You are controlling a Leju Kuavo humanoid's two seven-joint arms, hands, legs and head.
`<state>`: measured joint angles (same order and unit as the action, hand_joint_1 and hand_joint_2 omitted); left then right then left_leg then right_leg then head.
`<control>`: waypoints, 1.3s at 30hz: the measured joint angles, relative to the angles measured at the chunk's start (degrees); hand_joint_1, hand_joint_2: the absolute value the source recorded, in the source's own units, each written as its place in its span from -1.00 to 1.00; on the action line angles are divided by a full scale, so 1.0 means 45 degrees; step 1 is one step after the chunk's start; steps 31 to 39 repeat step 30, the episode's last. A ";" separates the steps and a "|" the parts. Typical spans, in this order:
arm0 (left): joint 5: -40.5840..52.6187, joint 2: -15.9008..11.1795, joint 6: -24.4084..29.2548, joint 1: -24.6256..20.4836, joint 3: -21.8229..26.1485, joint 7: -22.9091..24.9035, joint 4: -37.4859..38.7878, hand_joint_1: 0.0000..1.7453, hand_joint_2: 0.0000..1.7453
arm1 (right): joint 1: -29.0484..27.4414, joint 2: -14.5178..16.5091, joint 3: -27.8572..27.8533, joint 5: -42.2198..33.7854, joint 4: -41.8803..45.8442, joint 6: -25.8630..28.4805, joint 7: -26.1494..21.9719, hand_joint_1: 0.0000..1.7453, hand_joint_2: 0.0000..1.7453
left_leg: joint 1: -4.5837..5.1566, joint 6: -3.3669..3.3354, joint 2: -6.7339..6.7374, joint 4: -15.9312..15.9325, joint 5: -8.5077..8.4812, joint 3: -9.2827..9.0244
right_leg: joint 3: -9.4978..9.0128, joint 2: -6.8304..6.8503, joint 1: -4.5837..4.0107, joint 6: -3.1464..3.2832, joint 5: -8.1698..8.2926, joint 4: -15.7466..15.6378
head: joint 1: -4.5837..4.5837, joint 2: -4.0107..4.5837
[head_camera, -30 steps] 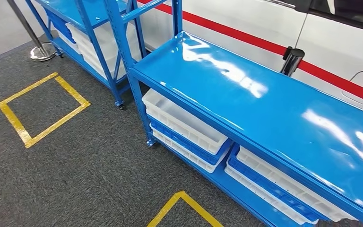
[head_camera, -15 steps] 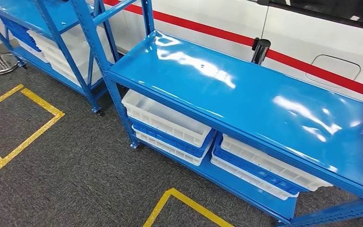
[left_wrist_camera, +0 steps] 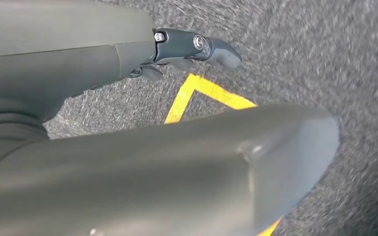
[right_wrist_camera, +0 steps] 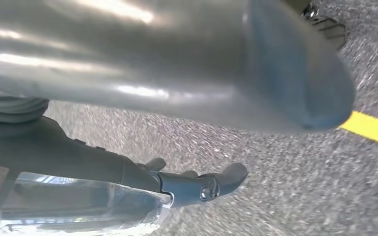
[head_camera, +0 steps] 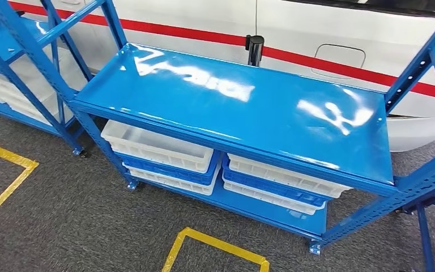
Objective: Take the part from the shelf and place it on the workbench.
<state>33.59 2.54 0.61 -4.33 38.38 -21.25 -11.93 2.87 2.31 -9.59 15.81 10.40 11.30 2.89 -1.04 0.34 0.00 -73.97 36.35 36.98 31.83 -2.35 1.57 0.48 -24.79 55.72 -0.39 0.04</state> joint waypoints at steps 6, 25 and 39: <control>0.0009 -0.0002 0.0017 0.0004 0.0001 -0.0004 0.0002 -1.00 -1.00 | -0.0010 0.0030 -0.0010 0.0018 0.0000 0.0000 -0.0035 -1.00 -1.00 | 0.0029 -0.0343 -0.0950 0.3556 -0.1928 -0.1566 | 0.0102 -0.0976 -0.0147 -0.0157 0.0098 0.0099 | 0.0010 -0.0001; 0.0092 0.0083 0.0272 -0.0118 0.0027 -0.0234 0.0005 -1.00 -1.00 | -0.0040 0.0035 -0.0094 0.0385 0.0000 0.0600 -0.0331 -1.00 1.00 | 0.0112 -0.0589 0.0650 0.3822 -0.2364 -0.1319 | -0.0409 0.0701 -0.0055 -0.0445 -0.0415 -0.0050 | -0.0118 0.0000; 0.0108 0.0092 0.0387 -0.0120 0.0045 -0.0313 0.0005 -1.00 -1.00 | -0.0054 0.0043 -0.0093 0.0442 0.0000 0.0649 -0.0265 -1.00 1.00 | 0.0014 -0.0539 0.0636 0.3874 -0.2447 -0.1316 | -0.0374 0.0696 -0.0153 -0.0389 -0.0383 -0.0042 | -0.0102 0.0000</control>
